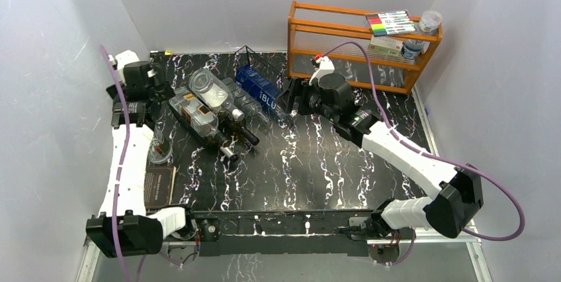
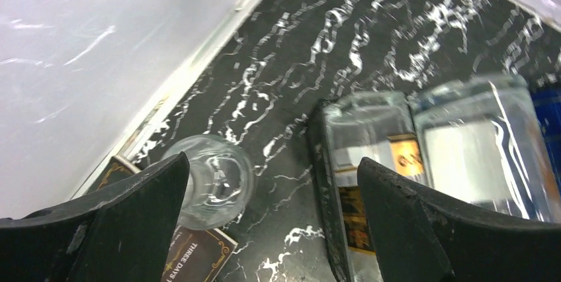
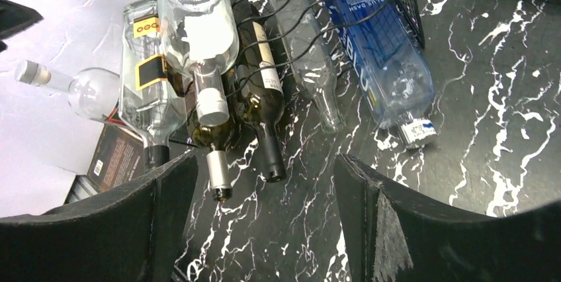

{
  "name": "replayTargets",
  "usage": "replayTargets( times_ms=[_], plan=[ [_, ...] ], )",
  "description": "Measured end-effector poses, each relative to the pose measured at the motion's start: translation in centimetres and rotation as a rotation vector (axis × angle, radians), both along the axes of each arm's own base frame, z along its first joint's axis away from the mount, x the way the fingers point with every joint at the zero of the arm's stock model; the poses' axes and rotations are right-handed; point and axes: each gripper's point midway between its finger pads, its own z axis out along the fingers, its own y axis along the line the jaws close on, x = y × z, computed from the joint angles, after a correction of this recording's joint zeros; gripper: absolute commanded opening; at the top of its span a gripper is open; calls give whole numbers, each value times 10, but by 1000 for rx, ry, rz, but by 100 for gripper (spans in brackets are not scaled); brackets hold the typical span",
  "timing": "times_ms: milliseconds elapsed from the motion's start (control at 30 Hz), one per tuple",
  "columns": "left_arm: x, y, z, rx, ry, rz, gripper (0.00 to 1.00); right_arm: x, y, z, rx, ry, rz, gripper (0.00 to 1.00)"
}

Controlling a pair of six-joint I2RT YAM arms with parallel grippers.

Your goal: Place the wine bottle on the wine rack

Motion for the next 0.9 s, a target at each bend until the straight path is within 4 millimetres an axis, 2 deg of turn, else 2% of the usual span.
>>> replayTargets(
  times_ms=[133,300,333,367,533,667,700,900],
  plan=[
    [-14,28,5,-5,-40,121,98,-11,-10,1,6,2,-3,85],
    [-22,44,-3,-10,-30,194,98,-18,-19,-8,-7,12,-8,85],
    [-23,47,-9,-13,-17,200,93,-22,-24,-21,-29,31,-14,85],
    [-25,50,-28,-34,33,208,89,-23,-26,-26,-38,40,-17,85],
    [-33,60,-68,-114,121,256,71,-33,-35,-51,-83,73,-14,85],
    [-46,61,-97,-158,181,293,59,-39,-46,-62,-113,81,-19,85],
    [-48,62,-101,-156,189,296,54,-40,-49,-62,-117,80,-22,85],
    [-43,67,-93,-132,134,304,27,-39,-55,-60,-126,62,-33,85]
  ],
)
